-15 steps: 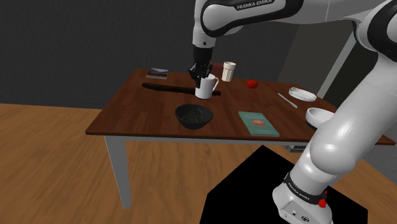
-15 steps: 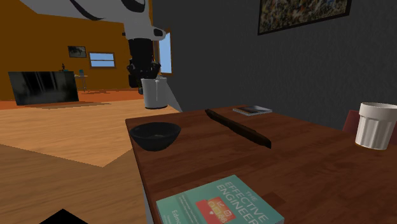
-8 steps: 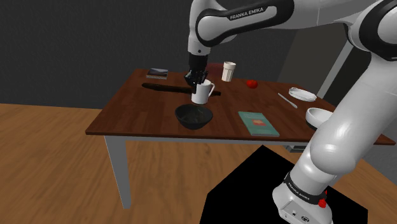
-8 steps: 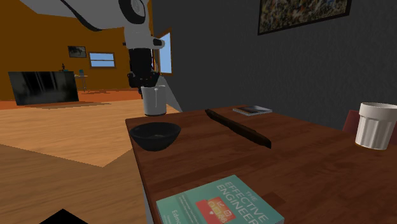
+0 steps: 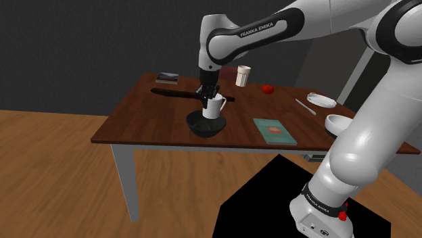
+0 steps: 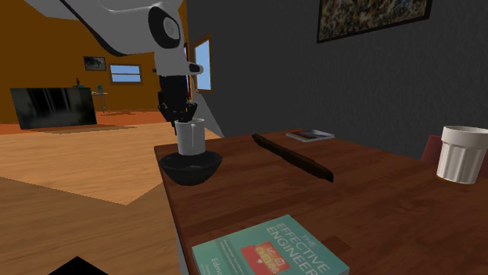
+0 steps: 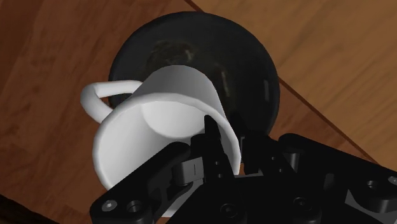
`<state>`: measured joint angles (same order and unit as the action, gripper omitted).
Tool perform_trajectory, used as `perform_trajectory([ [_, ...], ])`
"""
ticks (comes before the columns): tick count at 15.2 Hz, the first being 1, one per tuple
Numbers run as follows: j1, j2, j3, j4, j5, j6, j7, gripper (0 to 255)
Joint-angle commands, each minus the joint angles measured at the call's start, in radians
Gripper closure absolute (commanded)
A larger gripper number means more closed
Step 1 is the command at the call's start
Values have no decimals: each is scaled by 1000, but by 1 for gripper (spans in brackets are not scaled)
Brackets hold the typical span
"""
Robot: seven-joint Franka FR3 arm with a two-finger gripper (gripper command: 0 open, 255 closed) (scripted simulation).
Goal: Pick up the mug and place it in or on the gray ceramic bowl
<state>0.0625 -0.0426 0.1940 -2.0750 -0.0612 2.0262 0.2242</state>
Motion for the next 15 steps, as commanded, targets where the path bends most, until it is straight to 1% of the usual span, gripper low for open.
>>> perform_trajectory([
  [1, 1, 9, 1, -15, -3, 24, 4, 255],
  [3, 1, 16, 1, -29, -5, 45, 7, 255],
  [11, 1, 17, 1, -28, -5, 45, 7, 255],
  [12, 1, 17, 1, -28, -5, 45, 7, 0],
  [15, 1, 17, 1, -28, -5, 45, 7, 0],
])
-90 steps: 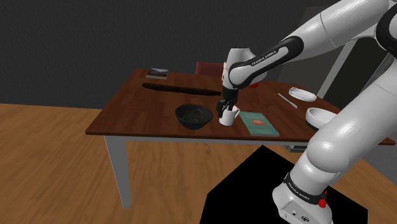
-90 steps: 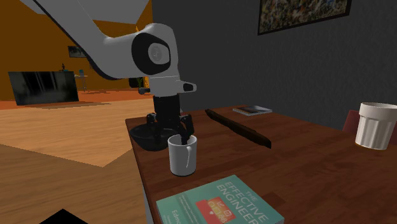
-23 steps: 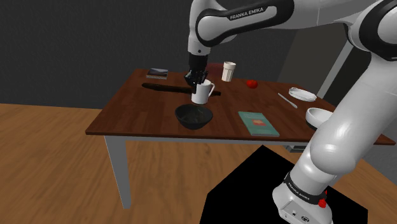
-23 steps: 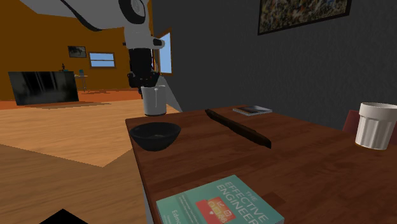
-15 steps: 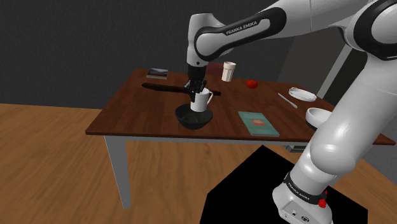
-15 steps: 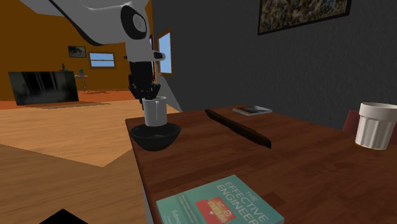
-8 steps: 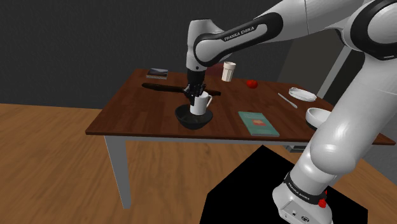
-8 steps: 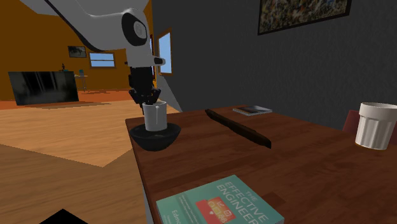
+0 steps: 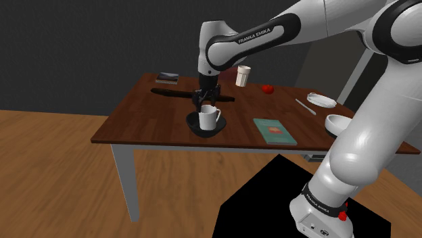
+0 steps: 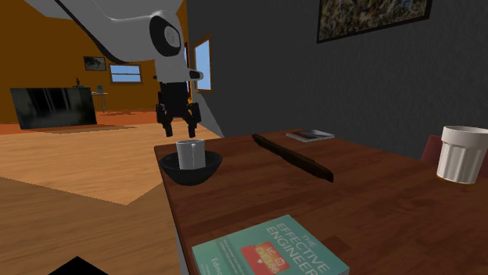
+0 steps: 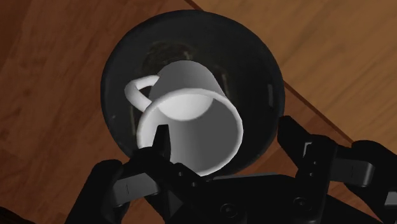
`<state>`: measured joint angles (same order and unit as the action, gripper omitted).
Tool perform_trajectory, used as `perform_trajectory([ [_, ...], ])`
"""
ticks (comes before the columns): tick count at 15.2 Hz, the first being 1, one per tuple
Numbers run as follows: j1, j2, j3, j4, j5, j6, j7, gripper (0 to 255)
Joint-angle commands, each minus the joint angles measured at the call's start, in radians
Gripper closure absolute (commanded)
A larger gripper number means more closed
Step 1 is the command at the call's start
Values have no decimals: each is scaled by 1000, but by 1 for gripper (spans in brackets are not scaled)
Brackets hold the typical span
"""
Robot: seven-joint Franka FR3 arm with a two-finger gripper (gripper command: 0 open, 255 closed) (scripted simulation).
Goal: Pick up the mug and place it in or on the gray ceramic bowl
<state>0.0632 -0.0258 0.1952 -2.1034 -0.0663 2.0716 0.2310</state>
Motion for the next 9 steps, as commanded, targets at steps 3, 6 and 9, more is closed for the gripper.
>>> perform_trajectory([
  [3, 1, -11, 1, 22, 4, -33, -2, 0],
  [6, 2, -35, 2, 90, 11, -124, -8, 0],
  [9, 2, -35, 2, 90, 11, -124, -8, 0],
])
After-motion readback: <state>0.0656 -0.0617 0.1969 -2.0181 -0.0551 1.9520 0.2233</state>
